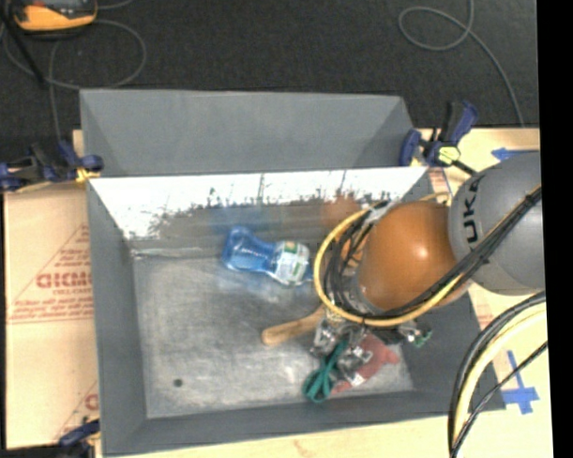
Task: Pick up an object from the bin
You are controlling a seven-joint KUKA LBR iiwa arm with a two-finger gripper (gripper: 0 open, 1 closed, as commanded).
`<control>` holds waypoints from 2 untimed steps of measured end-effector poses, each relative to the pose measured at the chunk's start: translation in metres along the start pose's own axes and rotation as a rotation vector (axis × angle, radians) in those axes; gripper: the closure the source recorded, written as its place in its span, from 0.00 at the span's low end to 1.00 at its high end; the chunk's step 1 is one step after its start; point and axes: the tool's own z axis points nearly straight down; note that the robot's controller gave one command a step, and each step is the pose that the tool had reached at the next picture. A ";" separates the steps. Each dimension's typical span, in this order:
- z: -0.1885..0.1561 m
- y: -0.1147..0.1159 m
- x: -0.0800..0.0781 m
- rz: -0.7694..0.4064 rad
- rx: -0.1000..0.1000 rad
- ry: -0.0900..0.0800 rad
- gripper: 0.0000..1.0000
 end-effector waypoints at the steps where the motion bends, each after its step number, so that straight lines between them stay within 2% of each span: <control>1: 0.000 0.000 0.000 0.000 0.000 0.000 1.00; 2: -0.042 0.006 0.003 0.004 -0.010 0.013 1.00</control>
Offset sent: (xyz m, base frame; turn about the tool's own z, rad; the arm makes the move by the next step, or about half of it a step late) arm -0.0171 0.0230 0.2889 0.0078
